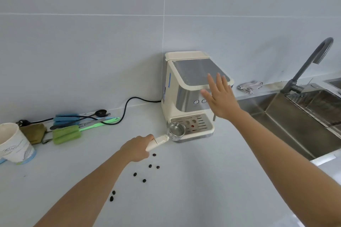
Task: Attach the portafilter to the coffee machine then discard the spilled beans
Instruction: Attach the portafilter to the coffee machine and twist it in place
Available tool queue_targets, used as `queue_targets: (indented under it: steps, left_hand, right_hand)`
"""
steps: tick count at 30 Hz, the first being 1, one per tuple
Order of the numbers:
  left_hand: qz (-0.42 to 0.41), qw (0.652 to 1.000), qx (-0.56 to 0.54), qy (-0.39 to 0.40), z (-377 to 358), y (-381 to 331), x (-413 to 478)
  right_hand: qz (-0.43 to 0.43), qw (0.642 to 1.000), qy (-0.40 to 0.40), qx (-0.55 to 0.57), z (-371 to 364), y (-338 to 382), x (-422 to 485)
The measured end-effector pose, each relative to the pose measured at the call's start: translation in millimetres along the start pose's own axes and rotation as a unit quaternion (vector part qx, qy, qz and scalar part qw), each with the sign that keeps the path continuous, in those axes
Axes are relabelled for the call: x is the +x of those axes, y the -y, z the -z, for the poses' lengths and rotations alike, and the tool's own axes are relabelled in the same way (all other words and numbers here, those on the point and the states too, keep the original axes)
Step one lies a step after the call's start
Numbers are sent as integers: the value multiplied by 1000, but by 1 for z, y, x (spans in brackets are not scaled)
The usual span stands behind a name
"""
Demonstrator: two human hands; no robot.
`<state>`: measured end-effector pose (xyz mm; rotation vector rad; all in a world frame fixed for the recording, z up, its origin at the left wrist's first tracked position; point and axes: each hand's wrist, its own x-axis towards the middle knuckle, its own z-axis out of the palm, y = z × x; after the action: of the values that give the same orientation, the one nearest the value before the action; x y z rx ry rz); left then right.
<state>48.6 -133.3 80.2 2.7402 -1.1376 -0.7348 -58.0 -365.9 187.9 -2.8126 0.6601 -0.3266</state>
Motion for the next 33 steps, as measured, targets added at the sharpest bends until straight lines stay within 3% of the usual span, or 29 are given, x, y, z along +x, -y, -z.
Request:
queue_targets:
  steps: [5, 13, 33]
  left_hand:
    - [20, 999, -21, -14, 3, -35, 28]
    - [60, 997, -25, -52, 7, -67, 56]
    - [46, 982, -170, -65, 17, -81, 83]
  right_hand:
    - [48, 996, 64, -30, 13, -36, 43]
    - [212, 971, 15, -113, 5, -62, 80]
    - [210, 973, -17, -91, 1, -61, 80]
